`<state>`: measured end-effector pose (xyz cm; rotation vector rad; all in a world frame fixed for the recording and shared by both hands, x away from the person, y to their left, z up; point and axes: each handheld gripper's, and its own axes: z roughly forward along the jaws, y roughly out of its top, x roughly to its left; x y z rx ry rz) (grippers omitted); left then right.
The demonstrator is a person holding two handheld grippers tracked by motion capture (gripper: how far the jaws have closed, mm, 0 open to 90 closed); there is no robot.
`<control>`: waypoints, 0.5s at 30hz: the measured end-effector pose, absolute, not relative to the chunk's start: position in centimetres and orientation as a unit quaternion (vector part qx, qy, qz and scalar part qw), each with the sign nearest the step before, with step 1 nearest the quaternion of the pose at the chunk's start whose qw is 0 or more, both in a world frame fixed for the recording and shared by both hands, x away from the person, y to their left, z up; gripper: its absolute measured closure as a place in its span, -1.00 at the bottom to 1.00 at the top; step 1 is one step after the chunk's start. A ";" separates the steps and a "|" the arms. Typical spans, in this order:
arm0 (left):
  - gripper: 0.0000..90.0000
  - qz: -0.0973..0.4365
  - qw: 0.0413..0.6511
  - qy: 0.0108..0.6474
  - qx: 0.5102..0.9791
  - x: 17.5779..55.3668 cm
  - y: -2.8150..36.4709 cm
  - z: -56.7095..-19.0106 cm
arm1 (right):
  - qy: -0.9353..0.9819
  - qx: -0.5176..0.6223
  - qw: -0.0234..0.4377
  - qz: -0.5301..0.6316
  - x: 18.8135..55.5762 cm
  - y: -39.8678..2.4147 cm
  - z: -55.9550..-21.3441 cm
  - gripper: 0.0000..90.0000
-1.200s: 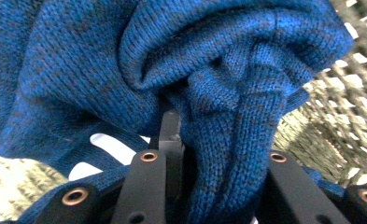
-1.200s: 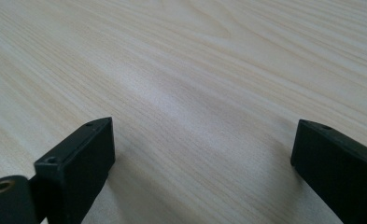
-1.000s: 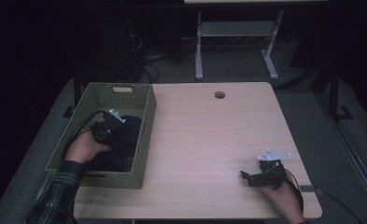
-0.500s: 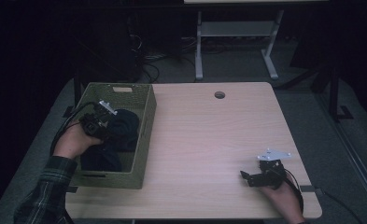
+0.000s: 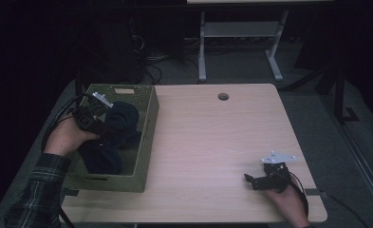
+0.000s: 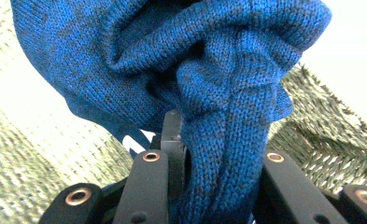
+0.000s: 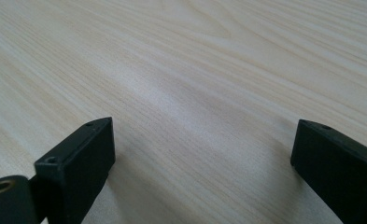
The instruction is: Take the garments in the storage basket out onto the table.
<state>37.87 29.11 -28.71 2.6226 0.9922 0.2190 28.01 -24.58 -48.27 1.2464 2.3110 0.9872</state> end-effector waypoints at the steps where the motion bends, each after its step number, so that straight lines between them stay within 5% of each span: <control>1: 0.63 0.079 0.164 0.347 0.920 37.9 29.1 -28.4 | 0.812 0.438 0.167 0.347 28.0 -24.6 -48.3 -0.87; 15: 0.63 0.085 0.183 0.333 0.921 37.7 28.3 -25.4 | 0.812 0.439 0.167 0.347 28.0 -24.6 -48.3 -0.87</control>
